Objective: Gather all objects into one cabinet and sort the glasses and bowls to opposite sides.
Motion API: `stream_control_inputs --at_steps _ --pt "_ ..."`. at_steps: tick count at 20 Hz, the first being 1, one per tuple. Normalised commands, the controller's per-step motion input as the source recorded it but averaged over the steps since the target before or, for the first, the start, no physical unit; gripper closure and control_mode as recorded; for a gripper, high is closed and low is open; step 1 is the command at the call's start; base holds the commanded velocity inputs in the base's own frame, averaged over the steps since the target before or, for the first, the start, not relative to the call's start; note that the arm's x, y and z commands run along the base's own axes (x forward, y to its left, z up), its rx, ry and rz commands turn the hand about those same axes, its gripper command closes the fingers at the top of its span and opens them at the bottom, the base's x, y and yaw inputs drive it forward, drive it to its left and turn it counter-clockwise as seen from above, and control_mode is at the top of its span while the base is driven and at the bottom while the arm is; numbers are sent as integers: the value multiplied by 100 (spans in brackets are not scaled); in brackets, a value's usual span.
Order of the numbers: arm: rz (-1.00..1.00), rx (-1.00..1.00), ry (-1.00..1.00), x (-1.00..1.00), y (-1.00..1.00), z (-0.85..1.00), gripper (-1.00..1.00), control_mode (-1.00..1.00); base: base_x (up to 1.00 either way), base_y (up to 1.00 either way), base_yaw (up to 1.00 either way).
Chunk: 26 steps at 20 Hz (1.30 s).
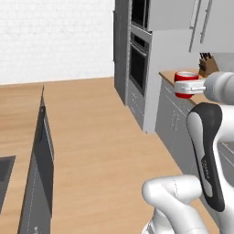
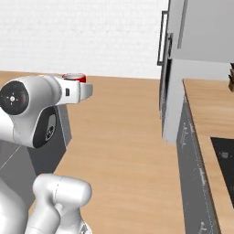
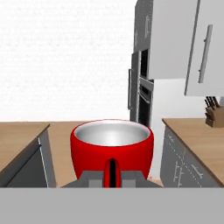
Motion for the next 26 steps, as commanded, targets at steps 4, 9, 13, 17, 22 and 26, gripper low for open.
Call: stream_control_inputs --at_steps 4,9,13,17,22,26 --pt "0 0 0 0 0 0 100 100 100 21 0" --pt "0 0 0 0 0 0 100 100 100 28 0" --pt "0 0 0 0 0 0 100 100 100 19 -4" --pt "0 0 0 0 0 0 100 100 97 4 -25" --pt "0 0 0 0 0 0 100 100 47 21 -72" --pt "0 0 0 0 0 0 100 100 21 20 -86"
